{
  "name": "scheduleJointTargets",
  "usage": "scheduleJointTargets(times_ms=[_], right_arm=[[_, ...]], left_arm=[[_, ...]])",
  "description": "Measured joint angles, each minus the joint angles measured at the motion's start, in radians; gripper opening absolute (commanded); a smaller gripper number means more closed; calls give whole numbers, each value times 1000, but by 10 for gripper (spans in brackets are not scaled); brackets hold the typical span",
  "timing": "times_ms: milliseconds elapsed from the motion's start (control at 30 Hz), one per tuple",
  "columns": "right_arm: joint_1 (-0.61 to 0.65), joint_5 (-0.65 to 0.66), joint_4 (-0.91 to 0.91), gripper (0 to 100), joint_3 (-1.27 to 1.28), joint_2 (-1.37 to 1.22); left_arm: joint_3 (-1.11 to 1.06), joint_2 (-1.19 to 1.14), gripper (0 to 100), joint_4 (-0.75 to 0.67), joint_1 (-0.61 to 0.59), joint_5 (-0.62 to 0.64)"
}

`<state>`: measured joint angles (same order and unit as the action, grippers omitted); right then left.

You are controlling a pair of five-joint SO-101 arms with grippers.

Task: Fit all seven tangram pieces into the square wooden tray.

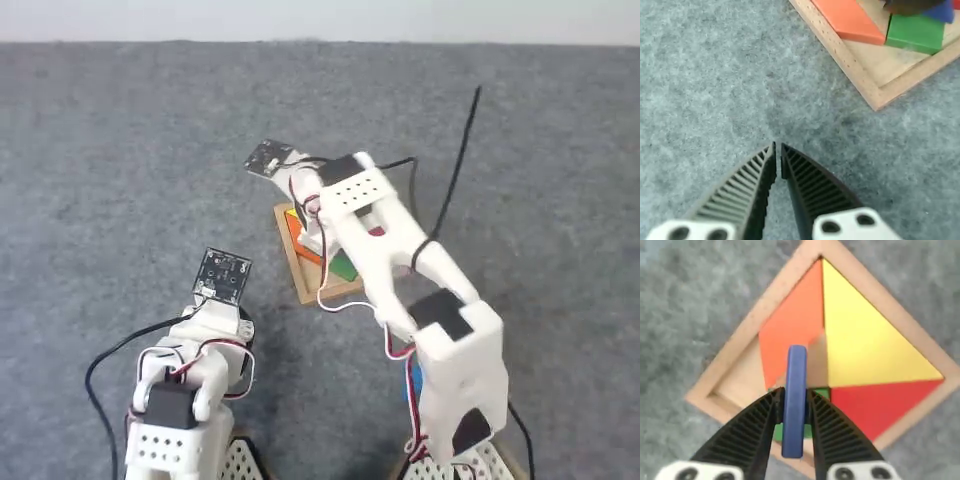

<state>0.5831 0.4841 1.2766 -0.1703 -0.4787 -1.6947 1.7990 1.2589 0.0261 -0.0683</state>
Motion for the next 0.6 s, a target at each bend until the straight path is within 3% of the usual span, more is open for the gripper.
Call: scheduleJointTargets(times_ms=[133,333,600], right_arm=[[6,0,0,52,-20,-48],[31,-2,0,194,-25,-51],[98,-5,34,195,-26,-51]], left_arm=[[0,0,19,0,3,0],[0,0,19,0,3,0],[0,0,19,0,0,0]])
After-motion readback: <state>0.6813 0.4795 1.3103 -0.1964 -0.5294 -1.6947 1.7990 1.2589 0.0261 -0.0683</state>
